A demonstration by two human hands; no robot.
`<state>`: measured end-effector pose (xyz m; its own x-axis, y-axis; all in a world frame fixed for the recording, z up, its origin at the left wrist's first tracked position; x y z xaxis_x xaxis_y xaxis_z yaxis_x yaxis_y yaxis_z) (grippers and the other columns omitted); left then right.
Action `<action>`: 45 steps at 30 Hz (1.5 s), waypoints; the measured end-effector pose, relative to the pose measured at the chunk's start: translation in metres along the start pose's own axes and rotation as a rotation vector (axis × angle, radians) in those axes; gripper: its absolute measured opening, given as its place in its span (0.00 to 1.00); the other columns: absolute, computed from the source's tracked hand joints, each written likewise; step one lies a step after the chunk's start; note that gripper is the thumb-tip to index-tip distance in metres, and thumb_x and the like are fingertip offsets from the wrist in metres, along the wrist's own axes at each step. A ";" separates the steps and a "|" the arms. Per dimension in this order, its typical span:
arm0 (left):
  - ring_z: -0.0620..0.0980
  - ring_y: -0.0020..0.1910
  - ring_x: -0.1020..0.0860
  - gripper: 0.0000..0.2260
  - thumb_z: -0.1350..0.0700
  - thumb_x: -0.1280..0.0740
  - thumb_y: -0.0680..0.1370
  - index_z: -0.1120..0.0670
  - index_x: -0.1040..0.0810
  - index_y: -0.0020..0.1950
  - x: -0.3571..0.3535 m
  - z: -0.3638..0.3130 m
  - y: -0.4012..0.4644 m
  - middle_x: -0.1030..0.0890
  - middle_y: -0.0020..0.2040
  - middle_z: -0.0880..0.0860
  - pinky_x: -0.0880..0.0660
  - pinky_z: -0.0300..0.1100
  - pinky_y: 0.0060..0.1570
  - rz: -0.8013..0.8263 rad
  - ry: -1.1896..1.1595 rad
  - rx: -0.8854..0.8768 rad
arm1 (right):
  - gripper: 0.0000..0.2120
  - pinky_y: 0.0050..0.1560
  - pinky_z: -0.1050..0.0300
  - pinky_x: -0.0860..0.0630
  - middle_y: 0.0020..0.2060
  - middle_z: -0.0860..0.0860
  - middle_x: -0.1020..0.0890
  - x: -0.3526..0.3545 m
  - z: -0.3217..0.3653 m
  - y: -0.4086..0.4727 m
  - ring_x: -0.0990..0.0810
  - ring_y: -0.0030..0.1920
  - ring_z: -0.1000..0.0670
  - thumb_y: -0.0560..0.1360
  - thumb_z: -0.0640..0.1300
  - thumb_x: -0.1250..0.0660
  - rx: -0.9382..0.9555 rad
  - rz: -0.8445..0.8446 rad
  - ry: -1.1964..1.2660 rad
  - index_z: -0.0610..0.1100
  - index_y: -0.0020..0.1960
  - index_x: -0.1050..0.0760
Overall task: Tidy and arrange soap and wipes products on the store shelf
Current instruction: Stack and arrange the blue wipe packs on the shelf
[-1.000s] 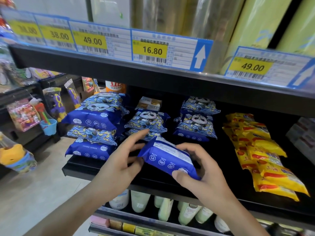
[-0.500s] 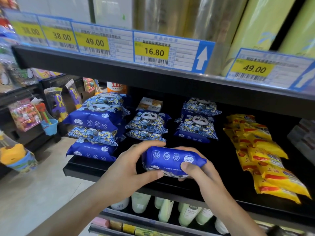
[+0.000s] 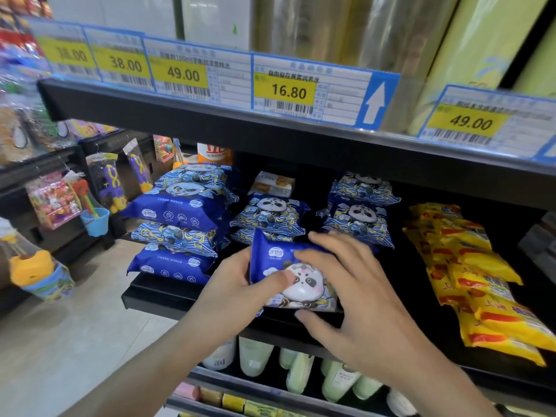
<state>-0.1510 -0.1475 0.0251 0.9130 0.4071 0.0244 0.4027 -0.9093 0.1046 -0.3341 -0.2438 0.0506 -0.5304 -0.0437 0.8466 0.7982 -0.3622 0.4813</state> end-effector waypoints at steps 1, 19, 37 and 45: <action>0.47 0.54 0.13 0.10 0.59 0.27 0.79 0.50 0.16 0.59 -0.001 -0.003 0.001 0.11 0.53 0.49 0.19 0.35 0.51 -0.010 -0.010 0.014 | 0.34 0.75 0.44 0.34 0.77 0.61 0.38 0.002 -0.002 0.005 0.42 0.79 0.52 0.72 0.57 0.28 0.005 0.030 0.009 0.59 0.76 0.35; 0.43 0.69 0.31 0.20 0.41 0.47 0.81 0.42 0.25 0.70 0.009 0.034 -0.001 0.28 0.70 0.38 0.33 0.43 0.68 0.152 1.141 -0.338 | 0.09 0.48 0.61 0.21 0.45 0.59 0.15 0.007 -0.034 0.137 0.18 0.47 0.57 0.70 0.64 0.29 -0.440 -0.052 0.209 0.71 0.50 0.20; 0.42 0.66 0.32 0.19 0.40 0.47 0.80 0.40 0.26 0.68 0.010 0.041 0.003 0.29 0.68 0.36 0.34 0.42 0.66 0.133 1.090 -0.347 | 0.27 0.72 0.47 0.31 0.67 0.51 0.27 -0.015 -0.043 0.126 0.31 0.72 0.48 0.75 0.67 0.34 -0.431 -0.088 0.167 0.59 0.71 0.29; 0.44 0.63 0.30 0.14 0.44 0.40 0.82 0.42 0.25 0.67 -0.004 0.041 0.027 0.27 0.64 0.39 0.32 0.45 0.67 0.087 1.105 -0.372 | 0.21 0.66 0.43 0.30 0.66 0.50 0.24 -0.006 -0.112 0.055 0.28 0.65 0.39 0.76 0.55 0.31 -0.515 -0.109 -0.287 0.56 0.69 0.26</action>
<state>-0.1414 -0.1769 -0.0134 0.3093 0.3644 0.8784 0.1308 -0.9312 0.3402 -0.3193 -0.3676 0.0463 -0.4457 0.2460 0.8607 0.4642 -0.7586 0.4572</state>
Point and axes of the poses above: each hand's wrist, its own y-axis towards the middle knuckle, its own x-axis out of the back of the hand, z = x × y, the point moved 1 cm from there along y, towards the middle knuckle
